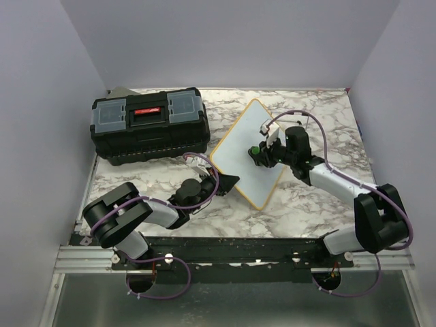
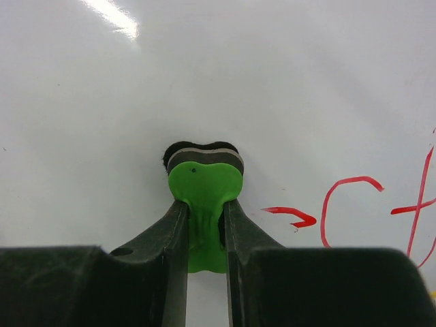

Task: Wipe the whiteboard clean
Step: Erase the whiteboard at the center of the board.

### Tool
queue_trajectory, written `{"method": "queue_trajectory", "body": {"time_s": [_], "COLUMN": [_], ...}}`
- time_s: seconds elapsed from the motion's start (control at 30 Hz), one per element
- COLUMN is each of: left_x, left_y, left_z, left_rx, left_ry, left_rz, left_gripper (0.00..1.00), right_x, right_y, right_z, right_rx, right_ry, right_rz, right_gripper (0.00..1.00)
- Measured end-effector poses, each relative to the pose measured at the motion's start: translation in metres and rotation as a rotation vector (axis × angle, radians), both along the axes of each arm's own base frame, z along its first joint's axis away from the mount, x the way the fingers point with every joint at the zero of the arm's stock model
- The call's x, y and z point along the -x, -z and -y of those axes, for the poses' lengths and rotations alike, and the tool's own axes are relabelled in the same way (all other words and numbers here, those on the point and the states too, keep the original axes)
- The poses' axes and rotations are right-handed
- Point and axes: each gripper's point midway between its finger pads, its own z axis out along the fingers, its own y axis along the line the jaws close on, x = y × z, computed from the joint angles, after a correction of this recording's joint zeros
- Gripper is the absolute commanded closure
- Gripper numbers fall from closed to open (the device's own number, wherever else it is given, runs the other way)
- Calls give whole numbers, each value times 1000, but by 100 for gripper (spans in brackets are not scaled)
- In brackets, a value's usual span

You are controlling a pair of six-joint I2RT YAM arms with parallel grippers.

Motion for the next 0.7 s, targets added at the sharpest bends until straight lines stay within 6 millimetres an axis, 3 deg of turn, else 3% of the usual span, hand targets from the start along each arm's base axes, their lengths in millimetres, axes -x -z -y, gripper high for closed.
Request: {"method": "queue_trajectory", "body": {"time_s": [0.13, 0.4, 0.57, 0.7], "left_x": [0, 0, 0, -1], "left_y": [1, 1, 1, 3], "left_z": [0, 0, 0, -1], "left_rx": [-2, -3, -3, -12], "left_ry": [-1, 0, 0, -4], "left_rz": [-1, -2, -2, -2], "left_gripper": [100, 100, 100, 100], "right_x": [-3, -39, -32, 4], "right_y": [1, 29, 30, 25], "right_z": [4, 62, 57, 27], "right_rx": [-11, 14, 58, 110], "right_ry": [26, 195, 114, -62], "right_rz": [-16, -95, -70, -15], "right_gripper": [99, 99, 99, 99]}}
